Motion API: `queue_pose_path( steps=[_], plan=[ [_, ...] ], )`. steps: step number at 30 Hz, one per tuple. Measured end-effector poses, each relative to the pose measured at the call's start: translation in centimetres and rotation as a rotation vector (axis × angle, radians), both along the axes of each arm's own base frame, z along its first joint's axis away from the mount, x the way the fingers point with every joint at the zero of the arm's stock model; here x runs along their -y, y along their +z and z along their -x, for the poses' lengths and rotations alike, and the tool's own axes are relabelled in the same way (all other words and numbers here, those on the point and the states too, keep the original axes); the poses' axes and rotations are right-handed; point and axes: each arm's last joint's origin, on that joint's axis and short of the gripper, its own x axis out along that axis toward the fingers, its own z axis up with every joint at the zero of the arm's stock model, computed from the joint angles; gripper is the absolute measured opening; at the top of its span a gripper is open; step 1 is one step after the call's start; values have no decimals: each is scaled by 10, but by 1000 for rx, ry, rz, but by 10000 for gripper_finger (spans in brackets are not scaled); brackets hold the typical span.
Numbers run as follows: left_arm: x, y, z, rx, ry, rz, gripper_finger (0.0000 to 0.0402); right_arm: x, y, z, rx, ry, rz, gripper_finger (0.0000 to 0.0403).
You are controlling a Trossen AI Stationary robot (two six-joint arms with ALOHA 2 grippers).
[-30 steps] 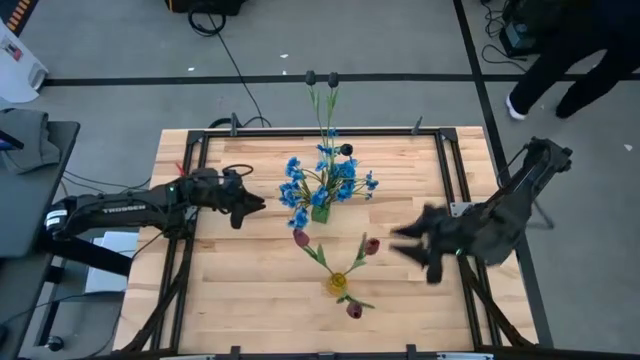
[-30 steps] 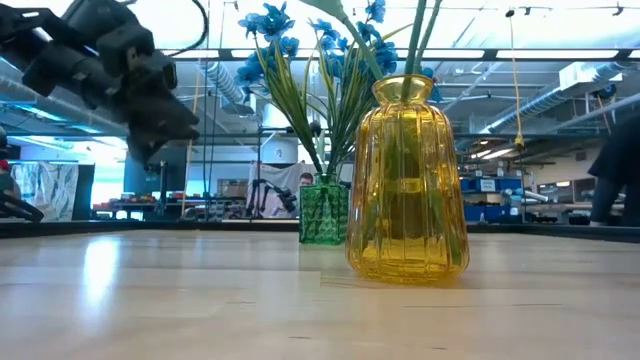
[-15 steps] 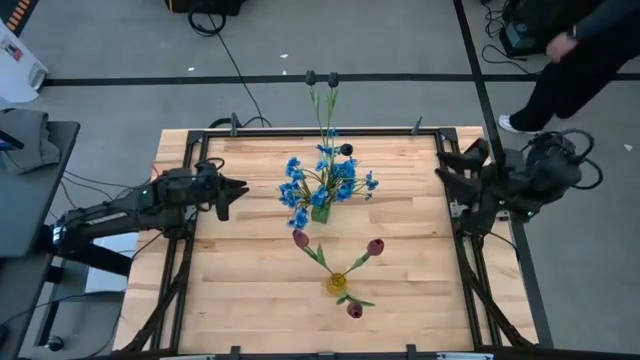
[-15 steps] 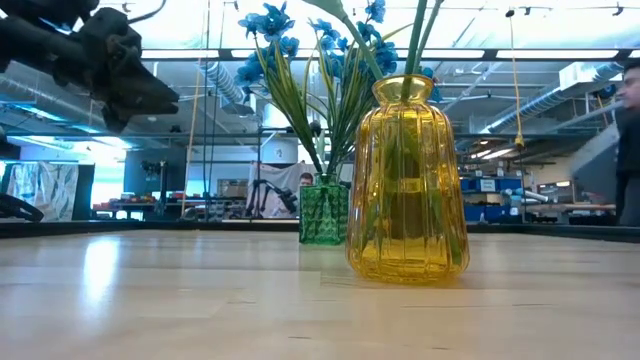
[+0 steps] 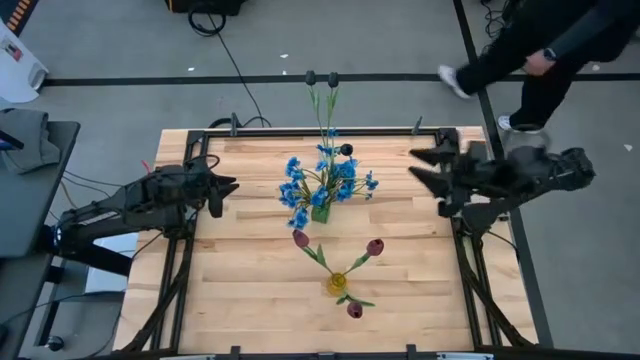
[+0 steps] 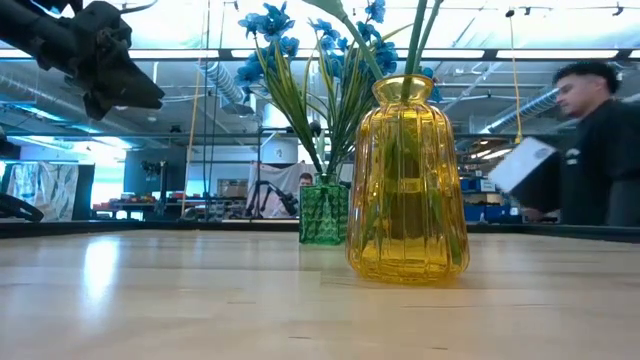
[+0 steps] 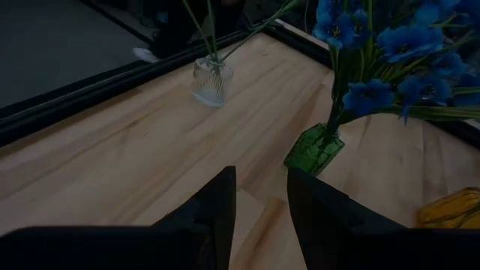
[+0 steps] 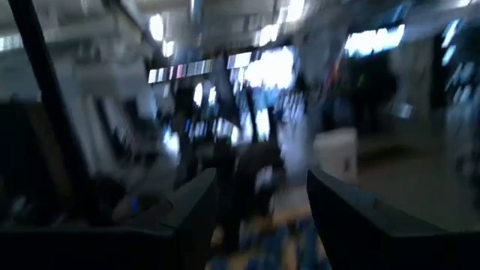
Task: Sort flowers into vase by color
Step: Return to Home Position
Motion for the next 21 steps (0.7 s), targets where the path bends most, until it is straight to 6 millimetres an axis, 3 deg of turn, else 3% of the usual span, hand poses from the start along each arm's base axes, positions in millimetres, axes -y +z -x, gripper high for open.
queue_pose_path(
  steps=[5,13,17,21],
  plan=[
    [0,1,2,-16,0,5,127,15,-14,-3,-118,105,-44,214],
    [1,0,2,-37,-10,-17,127,28,-22,38,-143,92,-6,213],
    [0,1,1,-33,-20,-44,127,31,-43,56,-97,72,-16,213],
    [0,3,1,-24,-28,-73,127,31,-81,52,-57,55,-14,213]
  ],
)
